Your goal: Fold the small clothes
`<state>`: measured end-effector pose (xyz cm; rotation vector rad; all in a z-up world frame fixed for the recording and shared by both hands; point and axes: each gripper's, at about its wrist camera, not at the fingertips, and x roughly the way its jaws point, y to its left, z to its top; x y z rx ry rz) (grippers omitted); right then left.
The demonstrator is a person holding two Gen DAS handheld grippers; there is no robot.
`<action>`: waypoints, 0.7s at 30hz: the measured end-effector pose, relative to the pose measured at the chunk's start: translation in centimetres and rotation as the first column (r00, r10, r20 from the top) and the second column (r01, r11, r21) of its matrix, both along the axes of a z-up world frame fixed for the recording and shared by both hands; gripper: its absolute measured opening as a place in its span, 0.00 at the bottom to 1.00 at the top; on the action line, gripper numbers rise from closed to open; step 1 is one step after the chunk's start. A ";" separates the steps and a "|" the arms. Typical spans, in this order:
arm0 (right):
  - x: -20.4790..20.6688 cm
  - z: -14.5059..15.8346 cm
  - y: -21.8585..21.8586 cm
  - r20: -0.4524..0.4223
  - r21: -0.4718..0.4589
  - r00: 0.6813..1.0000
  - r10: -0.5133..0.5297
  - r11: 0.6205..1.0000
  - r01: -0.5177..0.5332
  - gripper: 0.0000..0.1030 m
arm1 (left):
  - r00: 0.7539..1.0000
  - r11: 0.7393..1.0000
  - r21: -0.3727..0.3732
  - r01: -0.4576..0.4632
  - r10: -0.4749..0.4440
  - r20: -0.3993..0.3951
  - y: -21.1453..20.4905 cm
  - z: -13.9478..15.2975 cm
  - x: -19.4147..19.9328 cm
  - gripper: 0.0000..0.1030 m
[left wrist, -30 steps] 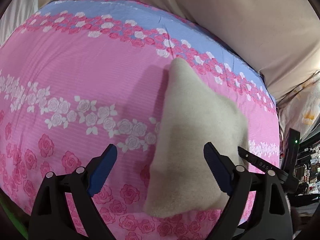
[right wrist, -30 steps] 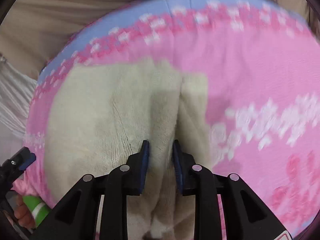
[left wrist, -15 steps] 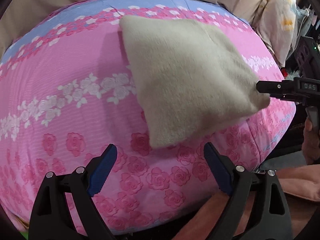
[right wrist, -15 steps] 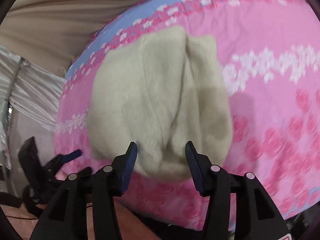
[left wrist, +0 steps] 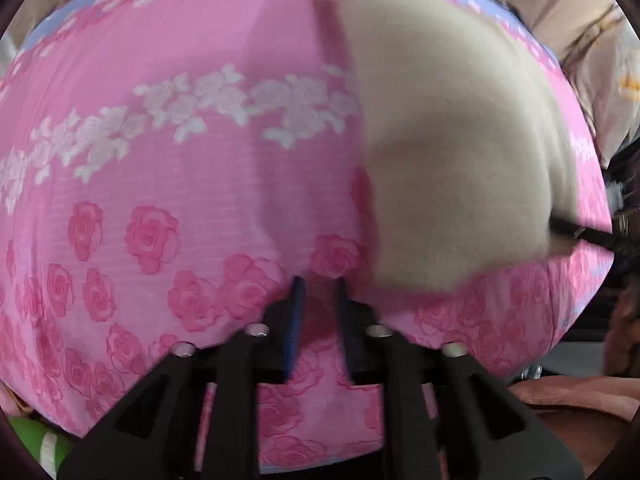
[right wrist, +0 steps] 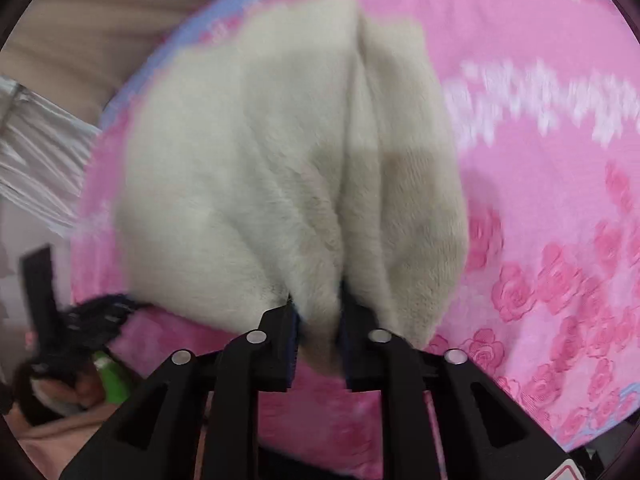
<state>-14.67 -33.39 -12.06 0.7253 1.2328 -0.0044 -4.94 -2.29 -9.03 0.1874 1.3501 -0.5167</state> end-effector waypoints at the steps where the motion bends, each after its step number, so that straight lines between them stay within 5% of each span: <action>1: 0.0 0.8 -0.3 0.009 0.012 1.000 -0.015 1.000 0.015 0.14 | 1.000 1.000 -0.015 -0.003 0.004 0.014 0.5 0.9 0.0 0.12; 4: 0.2 5.3 -0.5 0.091 -0.075 0.996 -0.012 0.997 0.018 0.26 | 0.996 0.993 -0.114 -0.015 0.025 0.088 2.1 5.2 0.0 0.18; 8: 3.2 10.7 -0.5 0.220 -0.163 0.975 0.040 0.987 -0.004 0.26 | 0.981 0.993 -0.115 0.000 0.022 0.192 0.9 8.6 0.8 0.32; 11: 6.7 12.1 0.6 0.265 -0.197 0.958 0.108 0.979 -0.056 0.20 | 0.974 0.985 -0.171 0.024 0.015 0.228 -2.3 9.5 1.6 0.38; 15: 10.4 10.5 1.0 0.174 -0.263 0.978 0.115 0.963 -0.066 0.17 | 0.972 0.986 -0.159 0.054 -0.015 0.232 -6.5 8.6 1.5 0.41; 16: 10.1 10.3 0.9 0.171 -0.255 0.982 0.083 0.966 -0.038 0.21 | 0.971 0.987 -0.147 0.060 -0.023 0.239 -6.8 8.6 1.4 0.42; 19: 8.0 8.4 -1.2 0.136 -0.223 0.991 0.008 0.974 0.023 0.64 | 0.965 0.986 -0.158 0.052 -0.009 0.262 -6.0 8.8 1.0 0.53; 21: 7.1 6.3 -2.3 0.083 -0.147 0.996 -0.042 0.988 0.054 0.66 | 0.969 0.985 -0.171 0.024 0.019 0.246 -5.3 8.5 1.3 0.58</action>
